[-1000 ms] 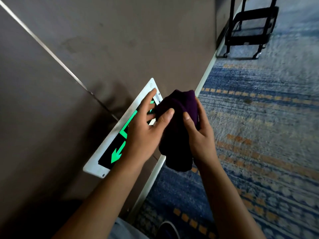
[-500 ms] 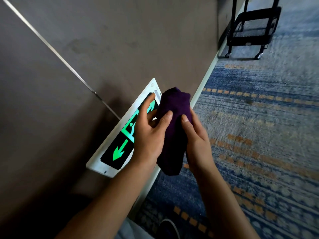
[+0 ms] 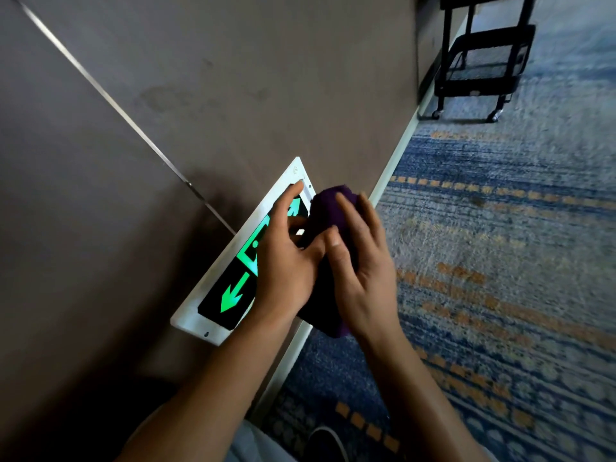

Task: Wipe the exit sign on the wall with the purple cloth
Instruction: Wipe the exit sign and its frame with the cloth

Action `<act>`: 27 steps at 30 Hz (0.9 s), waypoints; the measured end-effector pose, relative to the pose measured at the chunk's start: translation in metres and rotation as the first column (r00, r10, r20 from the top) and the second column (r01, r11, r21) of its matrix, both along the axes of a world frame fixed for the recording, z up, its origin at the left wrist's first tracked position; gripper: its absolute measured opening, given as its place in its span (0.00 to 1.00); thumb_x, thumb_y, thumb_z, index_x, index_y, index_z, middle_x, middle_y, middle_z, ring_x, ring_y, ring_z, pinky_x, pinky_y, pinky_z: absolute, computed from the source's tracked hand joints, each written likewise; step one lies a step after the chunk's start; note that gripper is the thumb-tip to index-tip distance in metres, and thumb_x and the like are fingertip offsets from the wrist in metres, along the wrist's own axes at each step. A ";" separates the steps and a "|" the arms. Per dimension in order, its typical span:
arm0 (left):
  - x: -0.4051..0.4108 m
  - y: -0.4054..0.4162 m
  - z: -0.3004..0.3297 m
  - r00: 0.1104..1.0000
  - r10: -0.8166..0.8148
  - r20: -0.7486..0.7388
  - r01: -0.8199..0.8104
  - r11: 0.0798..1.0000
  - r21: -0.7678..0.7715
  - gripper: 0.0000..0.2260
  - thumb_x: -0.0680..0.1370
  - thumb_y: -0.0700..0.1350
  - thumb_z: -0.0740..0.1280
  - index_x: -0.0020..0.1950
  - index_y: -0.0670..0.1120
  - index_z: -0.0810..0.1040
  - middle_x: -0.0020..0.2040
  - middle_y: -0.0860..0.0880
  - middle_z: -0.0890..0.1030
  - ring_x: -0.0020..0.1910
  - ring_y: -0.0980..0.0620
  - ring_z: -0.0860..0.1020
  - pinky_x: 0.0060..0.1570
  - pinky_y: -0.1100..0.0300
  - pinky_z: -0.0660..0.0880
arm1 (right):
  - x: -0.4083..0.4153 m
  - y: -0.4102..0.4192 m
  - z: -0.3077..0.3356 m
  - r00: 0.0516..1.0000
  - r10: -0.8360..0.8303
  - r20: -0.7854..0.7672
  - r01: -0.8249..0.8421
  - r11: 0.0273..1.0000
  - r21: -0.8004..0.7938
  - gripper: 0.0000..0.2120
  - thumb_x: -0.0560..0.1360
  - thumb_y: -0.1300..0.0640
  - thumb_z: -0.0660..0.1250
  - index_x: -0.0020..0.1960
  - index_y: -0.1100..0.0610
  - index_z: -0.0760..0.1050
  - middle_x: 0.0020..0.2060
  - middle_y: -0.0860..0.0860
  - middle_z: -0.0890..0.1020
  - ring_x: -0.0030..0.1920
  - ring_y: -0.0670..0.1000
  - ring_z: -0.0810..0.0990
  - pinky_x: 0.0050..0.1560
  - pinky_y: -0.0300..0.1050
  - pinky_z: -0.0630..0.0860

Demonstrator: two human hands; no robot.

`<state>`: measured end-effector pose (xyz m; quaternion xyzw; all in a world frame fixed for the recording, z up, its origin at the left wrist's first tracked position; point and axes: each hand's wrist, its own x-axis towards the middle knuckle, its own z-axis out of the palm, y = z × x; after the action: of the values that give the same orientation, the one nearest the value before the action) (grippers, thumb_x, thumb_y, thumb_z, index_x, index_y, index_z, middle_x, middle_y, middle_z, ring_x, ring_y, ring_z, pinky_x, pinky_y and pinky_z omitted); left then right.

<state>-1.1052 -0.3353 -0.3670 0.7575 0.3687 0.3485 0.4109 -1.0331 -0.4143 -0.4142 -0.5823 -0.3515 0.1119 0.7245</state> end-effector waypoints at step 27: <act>-0.046 0.105 0.132 0.635 0.147 -0.758 0.617 0.493 0.613 0.31 0.80 0.63 0.57 0.83 0.57 0.57 0.80 0.48 0.67 0.81 0.45 0.60 0.78 0.48 0.59 | 0.003 0.072 -0.018 0.994 0.078 -0.073 -0.092 0.975 -0.204 0.25 0.78 0.51 0.70 0.74 0.44 0.70 0.64 0.48 0.81 0.61 0.47 0.80 0.64 0.46 0.76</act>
<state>-1.1514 -0.2306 -0.2355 0.9731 0.1631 0.0791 -0.1419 -1.0302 -0.3418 -0.4320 -0.6349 -0.3390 0.1974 0.6656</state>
